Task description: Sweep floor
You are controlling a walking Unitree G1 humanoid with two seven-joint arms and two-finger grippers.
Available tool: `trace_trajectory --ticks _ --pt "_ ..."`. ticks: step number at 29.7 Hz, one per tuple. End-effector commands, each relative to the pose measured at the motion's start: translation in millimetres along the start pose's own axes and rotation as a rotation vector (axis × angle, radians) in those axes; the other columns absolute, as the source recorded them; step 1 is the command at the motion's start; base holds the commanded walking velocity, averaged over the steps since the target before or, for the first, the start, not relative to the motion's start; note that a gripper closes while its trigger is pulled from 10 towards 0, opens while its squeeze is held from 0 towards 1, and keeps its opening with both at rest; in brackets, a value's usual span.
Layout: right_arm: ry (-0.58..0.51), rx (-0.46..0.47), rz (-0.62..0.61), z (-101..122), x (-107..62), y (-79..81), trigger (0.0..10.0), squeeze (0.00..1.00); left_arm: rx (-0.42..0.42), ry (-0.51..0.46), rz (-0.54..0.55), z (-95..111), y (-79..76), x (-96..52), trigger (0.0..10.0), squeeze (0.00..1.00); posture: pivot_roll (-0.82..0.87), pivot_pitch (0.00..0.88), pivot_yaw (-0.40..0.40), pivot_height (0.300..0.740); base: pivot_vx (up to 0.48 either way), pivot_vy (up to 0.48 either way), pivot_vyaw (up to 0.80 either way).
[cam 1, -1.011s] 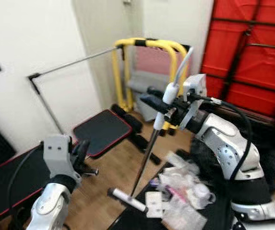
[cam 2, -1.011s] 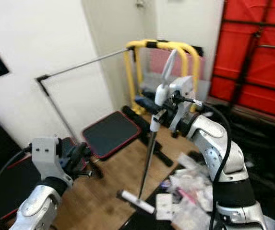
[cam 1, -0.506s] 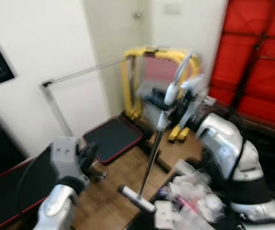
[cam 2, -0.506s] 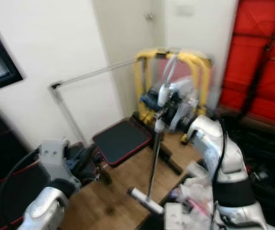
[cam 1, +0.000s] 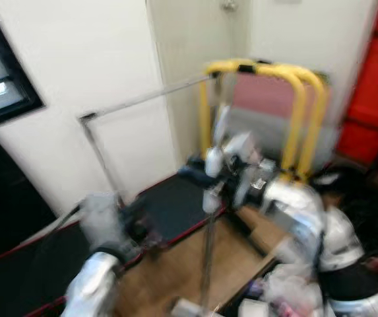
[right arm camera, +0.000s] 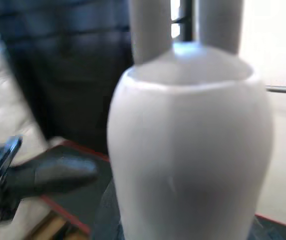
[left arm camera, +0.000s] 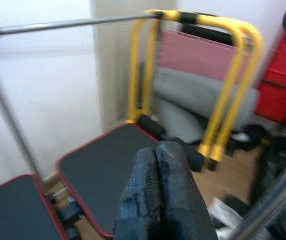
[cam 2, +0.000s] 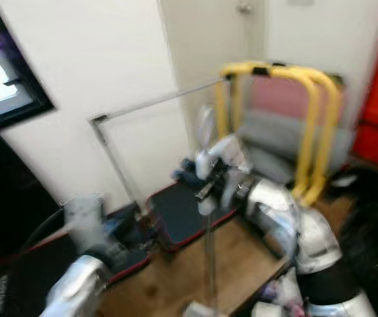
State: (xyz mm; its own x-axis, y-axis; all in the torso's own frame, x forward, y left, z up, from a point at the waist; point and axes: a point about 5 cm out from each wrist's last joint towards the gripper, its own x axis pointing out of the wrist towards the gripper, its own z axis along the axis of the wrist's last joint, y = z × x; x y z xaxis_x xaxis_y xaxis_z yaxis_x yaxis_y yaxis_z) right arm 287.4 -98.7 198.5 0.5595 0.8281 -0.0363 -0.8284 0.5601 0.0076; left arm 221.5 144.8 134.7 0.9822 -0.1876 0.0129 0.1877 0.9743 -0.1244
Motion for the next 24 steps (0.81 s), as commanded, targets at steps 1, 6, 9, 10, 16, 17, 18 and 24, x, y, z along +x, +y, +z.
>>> trace_trajectory --ticks 1,6,9,10,16,17,18,24 --pt "-0.052 -0.019 0.084 11 8.2 15.1 10.0 0.00 0.022 0.005 0.033 -1 8.1 -3.4 10.0 0.00 0.00 0.042 0.023 0.740 0.337 0.000 0.80" --pt "-0.033 -0.012 0.118 8 10.2 22.4 10.0 0.00 0.021 0.006 0.035 -1 7.9 -3.7 10.0 0.00 0.00 0.048 0.020 0.740 0.270 0.000 0.80" --pt "-0.022 -0.008 0.136 7 10.6 25.5 10.0 0.00 0.023 0.011 0.045 -2 8.2 -3.2 10.0 0.00 0.00 0.050 0.016 0.740 0.000 0.000 0.80" --pt "-0.016 -0.006 0.146 6 10.7 26.8 10.0 0.00 0.025 0.014 0.050 -3 8.3 -3.0 10.0 0.00 0.00 0.050 0.016 0.740 0.000 0.000 0.80" --pt "0.003 0.001 0.171 4 11.3 30.4 10.0 0.00 0.030 0.019 0.051 -3 7.1 -3.4 10.0 0.00 0.00 0.054 0.007 0.740 0.000 0.000 0.80" --pt "0.004 0.002 0.163 4 12.5 29.9 10.0 0.00 0.031 0.021 0.052 -4 7.2 -3.4 10.0 0.00 0.00 0.054 0.007 0.740 0.000 0.000 0.80" --pt "0.005 0.002 0.157 4 13.3 29.6 10.0 0.00 0.031 0.022 0.052 -4 7.3 -3.4 10.0 0.00 0.00 0.054 0.007 0.740 0.000 0.000 0.80" --pt "0.020 -0.005 -0.020 1 21.2 12.6 10.0 0.00 0.024 0.030 0.054 -5 7.2 -3.4 10.0 0.00 0.01 0.055 0.006 0.740 0.000 0.000 0.13"
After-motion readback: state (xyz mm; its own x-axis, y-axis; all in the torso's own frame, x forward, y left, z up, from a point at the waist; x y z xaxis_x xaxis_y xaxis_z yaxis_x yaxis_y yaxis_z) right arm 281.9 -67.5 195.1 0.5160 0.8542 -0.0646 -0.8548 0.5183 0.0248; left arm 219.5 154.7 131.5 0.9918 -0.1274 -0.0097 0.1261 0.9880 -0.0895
